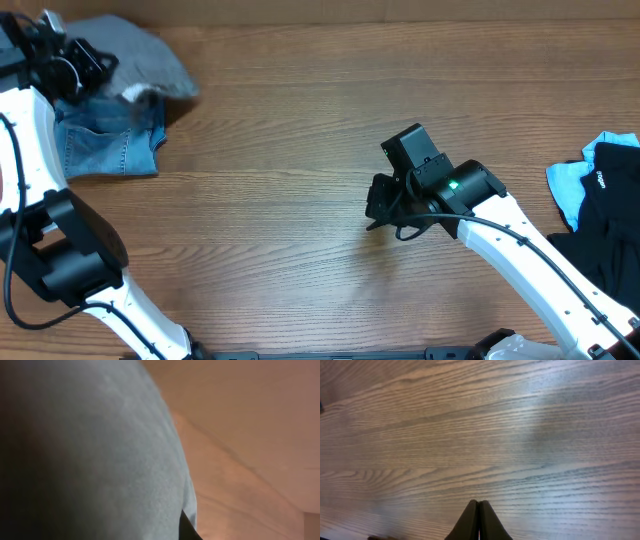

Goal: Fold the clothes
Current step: 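Carry the folded shorts with the left gripper onto the jeans at top-left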

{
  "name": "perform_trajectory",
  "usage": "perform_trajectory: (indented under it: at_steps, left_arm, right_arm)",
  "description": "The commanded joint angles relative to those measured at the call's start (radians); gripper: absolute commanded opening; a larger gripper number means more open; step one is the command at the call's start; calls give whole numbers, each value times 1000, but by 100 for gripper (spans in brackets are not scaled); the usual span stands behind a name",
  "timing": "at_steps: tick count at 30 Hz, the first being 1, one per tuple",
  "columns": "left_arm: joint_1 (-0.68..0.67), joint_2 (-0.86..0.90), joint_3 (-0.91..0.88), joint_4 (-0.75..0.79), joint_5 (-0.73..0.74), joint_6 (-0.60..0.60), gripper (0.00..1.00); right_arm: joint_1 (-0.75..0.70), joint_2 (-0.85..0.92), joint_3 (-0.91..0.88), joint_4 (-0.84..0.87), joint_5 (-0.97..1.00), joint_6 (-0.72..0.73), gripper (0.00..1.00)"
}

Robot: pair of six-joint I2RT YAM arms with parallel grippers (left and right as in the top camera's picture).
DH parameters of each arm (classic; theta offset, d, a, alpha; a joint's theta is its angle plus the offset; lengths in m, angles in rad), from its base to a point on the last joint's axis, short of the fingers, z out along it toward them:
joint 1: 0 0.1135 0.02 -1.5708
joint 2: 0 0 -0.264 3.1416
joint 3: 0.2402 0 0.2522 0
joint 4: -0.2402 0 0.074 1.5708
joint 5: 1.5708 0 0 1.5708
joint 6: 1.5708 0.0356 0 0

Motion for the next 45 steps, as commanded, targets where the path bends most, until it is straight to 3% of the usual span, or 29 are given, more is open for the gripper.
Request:
perform_trajectory:
  at_steps: [1,8,13,14,17,19,22,28,32,35,42,45]
  left_arm:
    - [48,-16,31,-53,-34,8,4]
    - [126,-15,31,-254,-254,-3,4]
    - [180,-15,26,-324,-272,0,11]
    - [185,-15,26,-334,-272,1,16]
    - [190,-15,26,-358,-286,9,61]
    - [190,-15,26,-378,-288,27,71]
    - [189,-15,26,-415,-288,77,68]
    - [212,-37,29,-497,-277,141,45]
    - [217,-79,29,-552,-203,190,14]
    - [214,-126,29,-561,-201,198,4]
    - [167,-147,26,-501,-251,229,6]
    - [134,-119,26,-537,-317,230,36]
  right_arm:
    - [-3,-6,21,0,11,-3,4]
    - [-3,-6,21,6,11,-3,4]
    - [-3,-6,21,8,17,-3,4]
    - [-3,-6,21,8,20,-3,4]
    - [-3,-6,21,8,26,-3,4]
    - [-3,-6,21,8,26,-3,4]
    - [-3,-6,21,7,26,-3,4]
    - [-3,-6,21,-1,26,-4,4]
    - [-3,-6,21,0,31,-7,4]
    - [-3,-6,21,0,48,-7,4]
    - [-3,-6,21,3,61,-7,5]
    - [-3,-6,21,3,62,-6,5]
